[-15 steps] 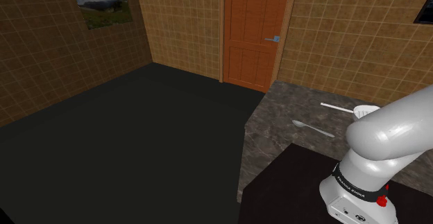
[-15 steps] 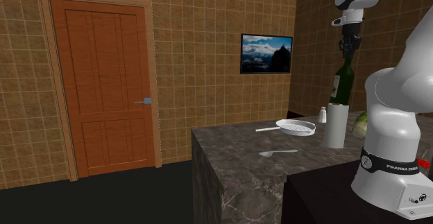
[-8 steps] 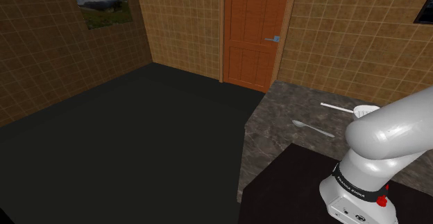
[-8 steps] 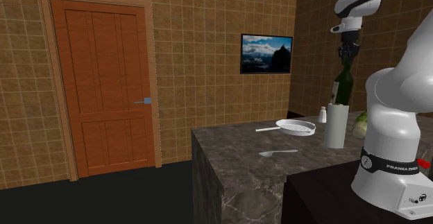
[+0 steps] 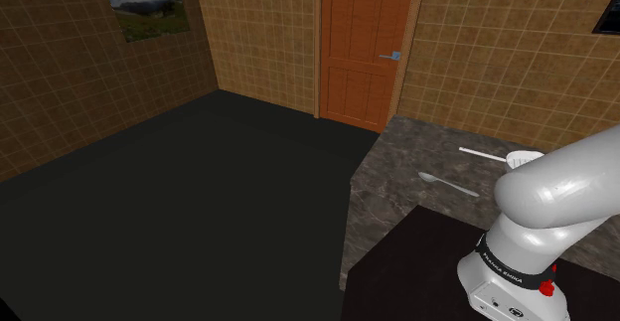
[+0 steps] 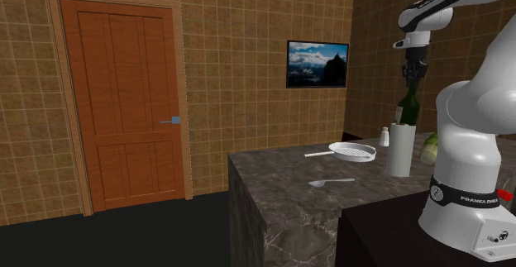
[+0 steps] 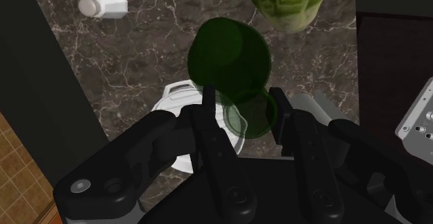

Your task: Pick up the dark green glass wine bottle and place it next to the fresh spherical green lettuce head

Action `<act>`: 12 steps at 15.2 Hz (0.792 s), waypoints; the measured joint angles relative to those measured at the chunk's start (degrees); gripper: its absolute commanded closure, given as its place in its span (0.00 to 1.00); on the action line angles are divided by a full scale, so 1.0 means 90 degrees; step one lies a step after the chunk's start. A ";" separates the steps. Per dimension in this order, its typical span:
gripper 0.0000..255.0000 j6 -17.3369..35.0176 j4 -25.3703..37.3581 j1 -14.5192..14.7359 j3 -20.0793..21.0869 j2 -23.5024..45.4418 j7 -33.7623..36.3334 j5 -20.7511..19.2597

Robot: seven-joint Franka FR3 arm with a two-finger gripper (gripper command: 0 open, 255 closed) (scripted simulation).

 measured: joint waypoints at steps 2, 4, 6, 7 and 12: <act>1.00 0.0171 -0.0164 0.0023 -0.0070 -0.0006 0.0048 -0.0034; 1.00 0.0322 -0.0315 0.0015 -0.0128 -0.0027 0.0071 -0.0082; 1.00 0.0495 -0.0471 0.0043 -0.0221 -0.0032 0.0105 -0.0123; 1.00 0.0569 -0.0522 0.0076 -0.0285 -0.0029 0.0112 -0.0138; 1.00 0.0867 -0.0769 0.0151 -0.0476 -0.0031 0.0163 -0.0214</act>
